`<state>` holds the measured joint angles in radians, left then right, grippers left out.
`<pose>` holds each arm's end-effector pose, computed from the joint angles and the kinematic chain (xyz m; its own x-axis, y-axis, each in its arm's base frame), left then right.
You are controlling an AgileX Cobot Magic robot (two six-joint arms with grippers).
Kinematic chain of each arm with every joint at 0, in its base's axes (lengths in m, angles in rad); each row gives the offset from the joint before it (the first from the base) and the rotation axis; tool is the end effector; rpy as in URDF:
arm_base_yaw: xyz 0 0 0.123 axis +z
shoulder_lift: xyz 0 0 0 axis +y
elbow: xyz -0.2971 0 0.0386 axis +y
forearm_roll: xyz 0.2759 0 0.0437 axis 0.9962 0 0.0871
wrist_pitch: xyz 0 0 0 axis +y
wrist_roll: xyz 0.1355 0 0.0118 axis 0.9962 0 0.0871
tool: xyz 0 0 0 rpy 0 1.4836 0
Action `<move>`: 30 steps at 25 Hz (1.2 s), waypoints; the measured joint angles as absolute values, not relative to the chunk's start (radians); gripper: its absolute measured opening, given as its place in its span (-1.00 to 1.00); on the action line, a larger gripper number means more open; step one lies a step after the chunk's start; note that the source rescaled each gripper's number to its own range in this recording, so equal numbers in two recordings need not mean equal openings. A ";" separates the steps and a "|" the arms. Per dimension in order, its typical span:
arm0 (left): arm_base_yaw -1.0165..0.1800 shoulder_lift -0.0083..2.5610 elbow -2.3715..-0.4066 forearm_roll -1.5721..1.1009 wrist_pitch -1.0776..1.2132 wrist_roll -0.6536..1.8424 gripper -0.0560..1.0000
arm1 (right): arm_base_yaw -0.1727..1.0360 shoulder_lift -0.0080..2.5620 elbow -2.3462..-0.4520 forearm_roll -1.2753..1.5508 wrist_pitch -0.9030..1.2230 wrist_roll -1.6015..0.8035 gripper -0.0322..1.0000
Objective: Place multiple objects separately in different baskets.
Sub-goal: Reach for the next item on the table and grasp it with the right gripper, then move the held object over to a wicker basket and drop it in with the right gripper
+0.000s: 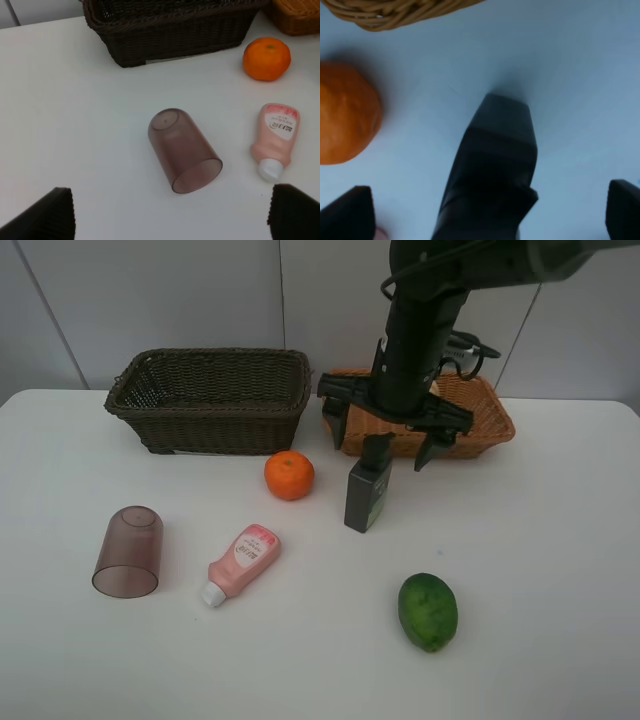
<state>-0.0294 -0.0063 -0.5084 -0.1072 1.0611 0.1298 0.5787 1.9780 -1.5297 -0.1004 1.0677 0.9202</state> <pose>0.0424 -0.0140 0.2738 -0.4308 0.0896 -0.8980 0.1468 0.9888 0.0283 0.3750 0.2307 0.1662 -0.9421 0.2953 -0.1589 0.2903 0.9554 0.0540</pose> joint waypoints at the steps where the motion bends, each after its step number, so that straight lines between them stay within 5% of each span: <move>1: -0.029 -0.006 -0.508 -0.107 1.061 0.130 1.00 | 0.582 1.989 -1.530 -0.102 1.067 0.920 1.00; 8: -0.029 -0.006 -0.508 -0.106 1.061 0.130 1.00 | 0.593 2.050 -1.528 -0.106 1.061 0.920 0.99; 11: -0.029 -0.006 -0.508 -0.106 1.061 0.130 1.00 | 0.593 2.052 -1.527 -0.121 1.061 0.920 0.83; 14: -0.029 -0.006 -0.508 -0.106 1.061 0.130 1.00 | 0.593 2.052 -1.527 -0.130 1.062 0.920 0.34; 18: -0.029 -0.006 -0.508 -0.106 1.061 0.130 1.00 | 0.593 2.052 -1.527 -0.136 1.059 0.920 -0.94; 30: -0.029 -0.006 -0.508 -0.106 1.061 0.130 1.00 | 0.593 2.055 -1.525 -0.138 1.063 0.923 -0.88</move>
<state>-0.0294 -0.0063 -0.5084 -0.1063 1.0611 0.1298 0.5934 2.0550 -1.5250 -0.1376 1.0634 0.9234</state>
